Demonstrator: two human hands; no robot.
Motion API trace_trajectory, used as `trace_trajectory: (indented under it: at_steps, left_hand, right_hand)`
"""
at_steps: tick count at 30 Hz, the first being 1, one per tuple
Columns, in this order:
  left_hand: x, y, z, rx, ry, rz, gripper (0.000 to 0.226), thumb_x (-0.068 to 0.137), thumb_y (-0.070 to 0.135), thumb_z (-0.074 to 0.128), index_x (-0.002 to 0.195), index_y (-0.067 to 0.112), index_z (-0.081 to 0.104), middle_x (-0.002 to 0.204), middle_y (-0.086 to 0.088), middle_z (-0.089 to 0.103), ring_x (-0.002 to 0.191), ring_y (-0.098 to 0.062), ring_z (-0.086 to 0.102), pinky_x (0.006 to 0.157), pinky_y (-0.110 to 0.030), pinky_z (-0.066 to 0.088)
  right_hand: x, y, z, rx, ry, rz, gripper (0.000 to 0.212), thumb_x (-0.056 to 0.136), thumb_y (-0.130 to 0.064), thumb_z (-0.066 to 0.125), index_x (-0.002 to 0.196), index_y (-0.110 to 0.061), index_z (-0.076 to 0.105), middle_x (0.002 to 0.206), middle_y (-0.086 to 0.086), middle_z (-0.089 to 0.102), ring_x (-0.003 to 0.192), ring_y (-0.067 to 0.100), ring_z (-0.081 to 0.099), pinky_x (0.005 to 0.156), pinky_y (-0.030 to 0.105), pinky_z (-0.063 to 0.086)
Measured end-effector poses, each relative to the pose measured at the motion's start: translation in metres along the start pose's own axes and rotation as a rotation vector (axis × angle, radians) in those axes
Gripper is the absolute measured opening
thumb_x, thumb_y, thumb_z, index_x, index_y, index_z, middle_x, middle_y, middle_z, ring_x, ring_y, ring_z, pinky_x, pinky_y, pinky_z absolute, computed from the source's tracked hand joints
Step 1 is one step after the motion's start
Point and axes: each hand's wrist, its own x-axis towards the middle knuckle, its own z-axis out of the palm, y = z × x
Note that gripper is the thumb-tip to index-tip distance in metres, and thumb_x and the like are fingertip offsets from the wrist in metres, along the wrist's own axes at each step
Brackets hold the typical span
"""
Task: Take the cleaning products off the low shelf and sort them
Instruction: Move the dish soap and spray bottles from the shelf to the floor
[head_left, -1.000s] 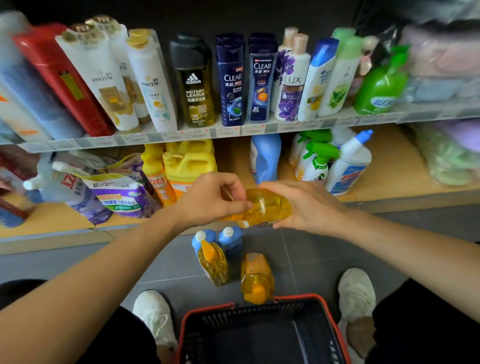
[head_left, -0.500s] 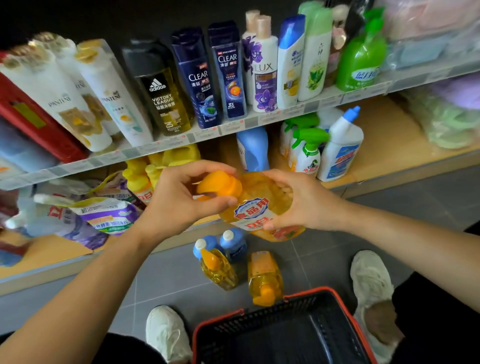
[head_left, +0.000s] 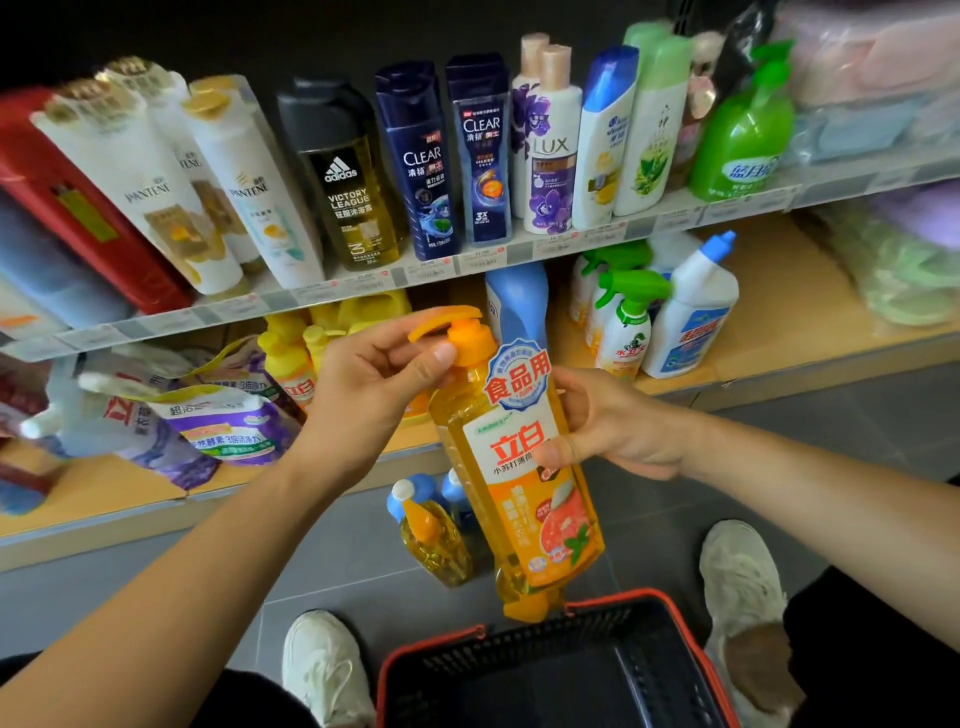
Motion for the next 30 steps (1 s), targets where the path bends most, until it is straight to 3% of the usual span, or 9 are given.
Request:
trace_trajectory:
  at_steps: [4, 9, 12, 16, 26, 30]
  left_hand:
    - [0.000, 0.005, -0.007, 0.372, 0.135, 0.188, 0.031, 0.093, 0.022, 0.070, 0.122, 0.032, 0.068, 0.086, 0.011, 0.076, 0.077, -0.012, 0.073, 0.071, -0.024, 0.061]
    - [0.000, 0.008, -0.009, 0.494, 0.116, 0.229, 0.029, 0.096, 0.026, 0.065, 0.124, 0.033, 0.066, 0.103, 0.016, 0.075, 0.096, -0.012, 0.071, 0.078, -0.028, 0.060]
    - [0.003, 0.005, -0.009, 0.408, 0.088, 0.180, 0.030, 0.100, 0.019, 0.058, 0.129, 0.022, 0.064, 0.099, 0.015, 0.077, 0.093, -0.007, 0.070, 0.076, -0.021, 0.057]
    - [0.005, 0.004, -0.008, 0.169, 0.062, 0.036, 0.032, 0.103, 0.010, 0.050, 0.133, 0.014, 0.062, 0.104, 0.001, 0.077, 0.097, -0.012, 0.069, 0.084, -0.024, 0.056]
    - [0.002, 0.009, -0.004, 0.315, 0.085, 0.109, 0.036, 0.095, 0.004, 0.064, 0.131, 0.011, 0.065, 0.108, 0.005, 0.077, 0.105, -0.013, 0.071, 0.087, -0.023, 0.057]
    - [0.001, 0.010, 0.003, 0.166, 0.033, 0.027, 0.043, 0.093, 0.003, 0.065, 0.135, 0.011, 0.061, 0.112, -0.007, 0.075, 0.103, -0.023, 0.072, 0.086, -0.027, 0.058]
  right_hand:
    - [0.001, 0.000, -0.001, 0.015, 0.033, 0.006, 0.082, 0.060, -0.027, 0.093, 0.132, -0.017, 0.057, 0.127, 0.017, 0.068, 0.119, 0.034, 0.065, 0.097, 0.048, 0.055]
    - [-0.001, -0.002, 0.002, 0.050, 0.019, 0.017, 0.079, 0.060, -0.030, 0.094, 0.130, -0.020, 0.059, 0.127, 0.015, 0.069, 0.119, 0.032, 0.066, 0.093, 0.040, 0.057]
    - [-0.002, -0.003, 0.002, 0.071, 0.017, 0.022, 0.082, 0.061, -0.030, 0.093, 0.132, -0.017, 0.056, 0.129, 0.016, 0.068, 0.121, 0.032, 0.064, 0.095, 0.042, 0.056]
    - [-0.003, -0.003, 0.001, 0.101, 0.024, 0.033, 0.090, 0.060, -0.031, 0.095, 0.136, -0.013, 0.051, 0.132, 0.017, 0.066, 0.123, 0.034, 0.063, 0.100, 0.048, 0.054]
    - [-0.005, -0.002, 0.001, 0.062, 0.046, 0.039, 0.090, 0.062, -0.028, 0.094, 0.138, -0.011, 0.050, 0.132, 0.017, 0.065, 0.123, 0.035, 0.062, 0.103, 0.054, 0.050]
    - [-0.005, 0.000, 0.003, 0.016, 0.101, 0.036, 0.080, 0.068, -0.018, 0.092, 0.136, -0.012, 0.051, 0.129, 0.015, 0.068, 0.121, 0.033, 0.064, 0.103, 0.055, 0.050]
